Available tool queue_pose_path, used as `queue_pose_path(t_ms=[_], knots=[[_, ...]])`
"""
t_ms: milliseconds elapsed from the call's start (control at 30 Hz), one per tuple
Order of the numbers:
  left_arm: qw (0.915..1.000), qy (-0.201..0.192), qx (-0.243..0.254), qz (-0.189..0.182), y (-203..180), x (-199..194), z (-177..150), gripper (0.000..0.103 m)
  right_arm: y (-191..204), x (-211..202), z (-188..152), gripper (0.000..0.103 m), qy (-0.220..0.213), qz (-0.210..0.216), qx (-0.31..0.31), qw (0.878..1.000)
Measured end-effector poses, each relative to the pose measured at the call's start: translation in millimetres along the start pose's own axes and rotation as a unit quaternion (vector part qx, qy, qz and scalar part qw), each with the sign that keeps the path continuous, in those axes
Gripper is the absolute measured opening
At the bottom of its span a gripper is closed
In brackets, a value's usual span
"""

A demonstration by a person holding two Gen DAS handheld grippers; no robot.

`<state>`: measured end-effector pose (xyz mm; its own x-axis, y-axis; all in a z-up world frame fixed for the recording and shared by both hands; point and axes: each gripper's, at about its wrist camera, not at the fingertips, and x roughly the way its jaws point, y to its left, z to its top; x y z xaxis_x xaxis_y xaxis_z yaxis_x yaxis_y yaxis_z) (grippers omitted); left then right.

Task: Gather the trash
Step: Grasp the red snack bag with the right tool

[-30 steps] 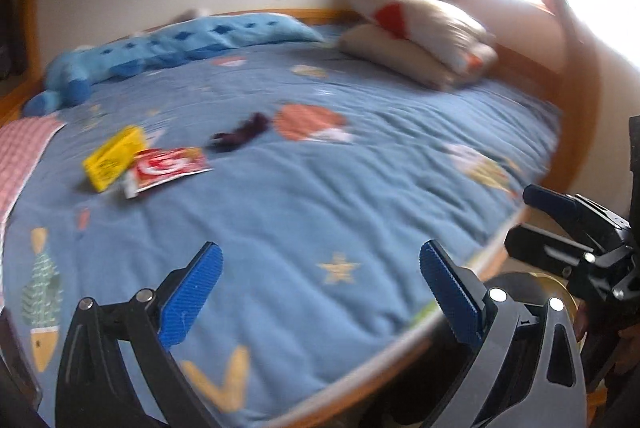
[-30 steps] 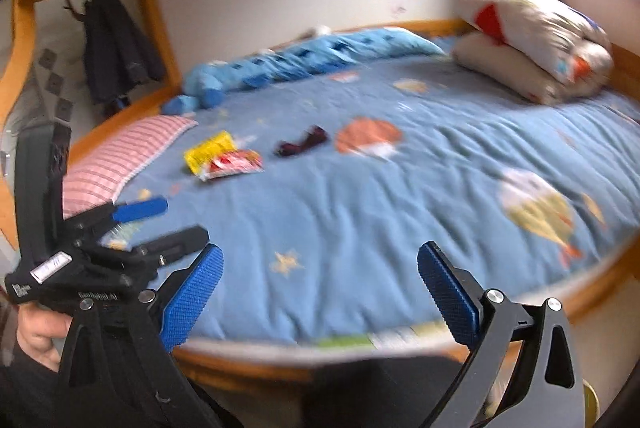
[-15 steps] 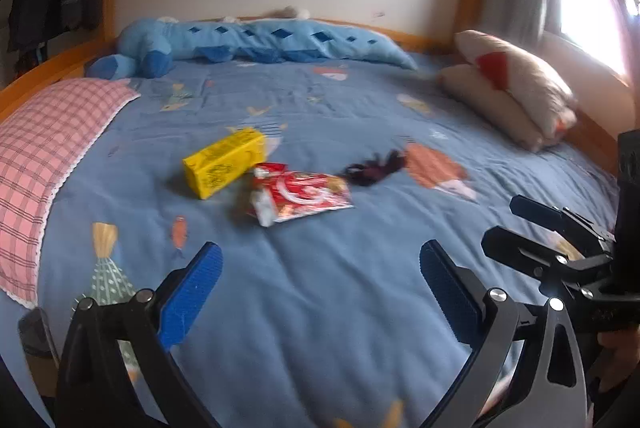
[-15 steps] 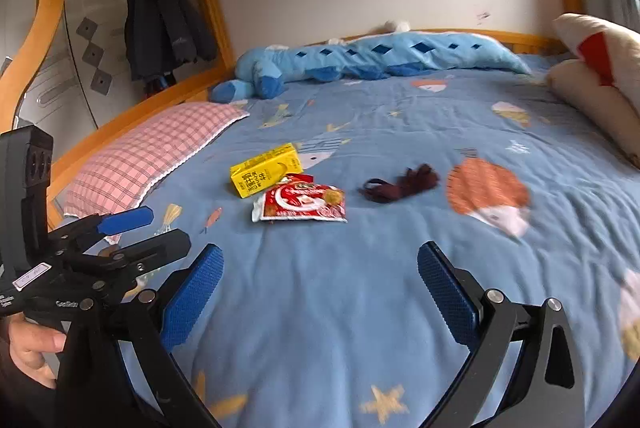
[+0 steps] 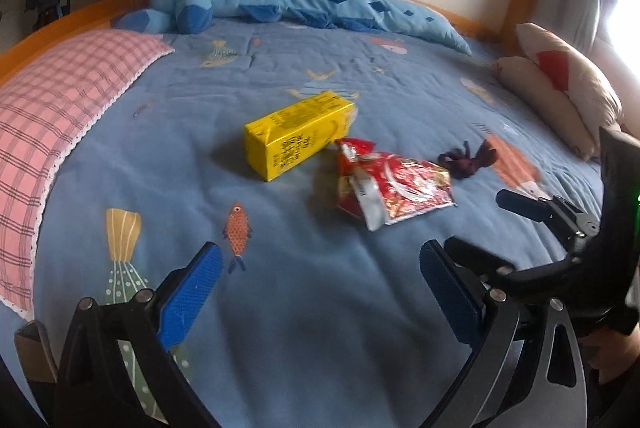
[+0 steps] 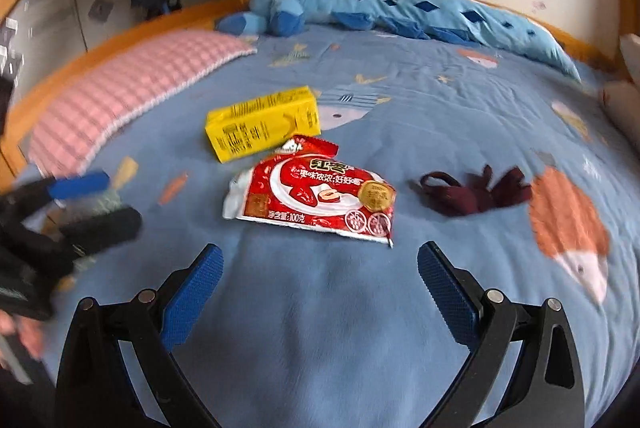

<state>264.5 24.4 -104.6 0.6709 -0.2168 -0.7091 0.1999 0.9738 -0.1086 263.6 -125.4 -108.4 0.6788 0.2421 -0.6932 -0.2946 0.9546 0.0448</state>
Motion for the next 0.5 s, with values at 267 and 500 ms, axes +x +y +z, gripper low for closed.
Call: queue_pose_path(t_ms=[267, 500], knots=[[0.9999, 0.010, -0.002, -0.012, 5, 19, 8, 0.099, 3, 40, 13, 0.094, 0.022, -0.026, -0.051, 0.998], [0.9997, 0.016, -0.007, -0.018, 8, 29, 13, 0.099, -6, 61, 25, 0.094, 0.039, 0.008, -0.053, 0.998]])
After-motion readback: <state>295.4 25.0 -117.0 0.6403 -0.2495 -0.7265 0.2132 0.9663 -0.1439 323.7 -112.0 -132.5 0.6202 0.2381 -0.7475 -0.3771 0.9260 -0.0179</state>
